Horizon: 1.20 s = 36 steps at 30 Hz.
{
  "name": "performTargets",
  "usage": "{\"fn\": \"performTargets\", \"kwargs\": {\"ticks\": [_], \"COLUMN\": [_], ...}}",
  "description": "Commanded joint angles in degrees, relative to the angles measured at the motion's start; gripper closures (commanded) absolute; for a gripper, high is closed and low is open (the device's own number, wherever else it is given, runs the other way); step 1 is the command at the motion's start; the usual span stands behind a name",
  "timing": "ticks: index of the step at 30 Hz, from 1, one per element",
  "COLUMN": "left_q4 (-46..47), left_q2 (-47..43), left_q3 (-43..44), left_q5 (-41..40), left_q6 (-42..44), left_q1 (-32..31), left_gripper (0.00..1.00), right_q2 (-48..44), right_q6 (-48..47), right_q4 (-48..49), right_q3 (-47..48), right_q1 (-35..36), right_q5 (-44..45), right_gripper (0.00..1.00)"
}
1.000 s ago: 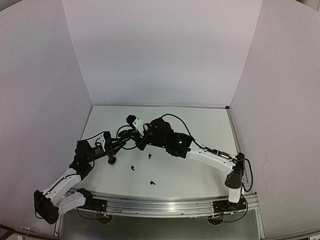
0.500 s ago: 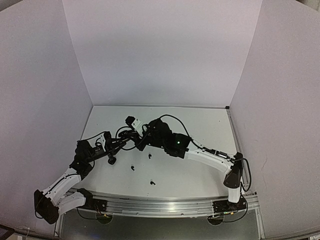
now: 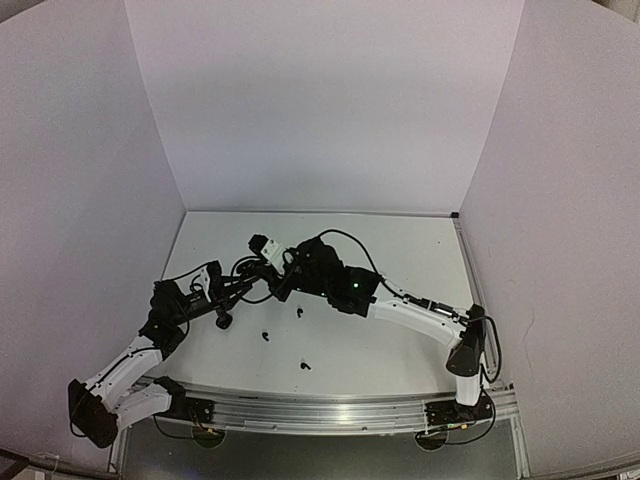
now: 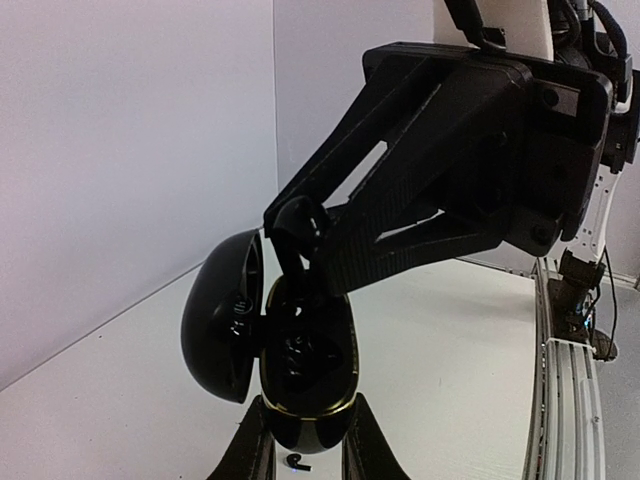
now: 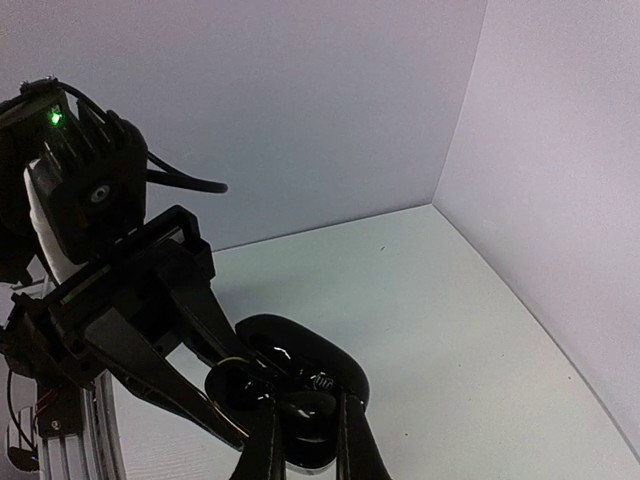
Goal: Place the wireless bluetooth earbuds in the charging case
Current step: Insert the right earbud into the right side groove of the charging case.
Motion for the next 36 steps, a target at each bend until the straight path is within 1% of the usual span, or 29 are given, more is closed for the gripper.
{"fn": "performTargets", "kwargs": {"ticks": [1,4,10,13,22,27,36], "left_q4": [4.19,4.24,4.24,4.24,4.1,4.05,3.82], "left_q2": [0.05,0.15,0.39,0.61,0.71,0.8,1.08], "left_q3": [0.29,0.29,0.39,0.47,0.73,0.97,1.28], "left_q5": [-0.13,-0.23,-0.1,0.08,0.1,-0.15,-0.28], "left_q6": [-0.97,-0.98,-0.97,-0.97,-0.97,-0.97,-0.88], "left_q1": [-0.28,-0.29,-0.29,-0.28,-0.28,-0.28,-0.28], "left_gripper": [1.0,1.0,1.0,1.0,1.0,1.0,1.0], "right_q2": [0.71,0.64,1.2,2.26,2.65,1.82,0.54], "right_q6": [-3.16,-3.72,-3.7,-2.75,-2.56,-2.95,-2.23], "right_q4": [1.19,1.17,0.71,-0.76,-2.44,-2.59,-2.59], "right_q3": [-0.49,-0.97,-0.44,1.73,3.18,2.2,0.68], "right_q1": [0.13,0.15,0.48,0.52,0.64,0.61,0.64], "right_q5": [1.8,1.54,1.76,2.57,2.83,3.66,4.22], "right_gripper": [1.0,0.99,0.9,0.88,0.88,0.92,0.9]}}
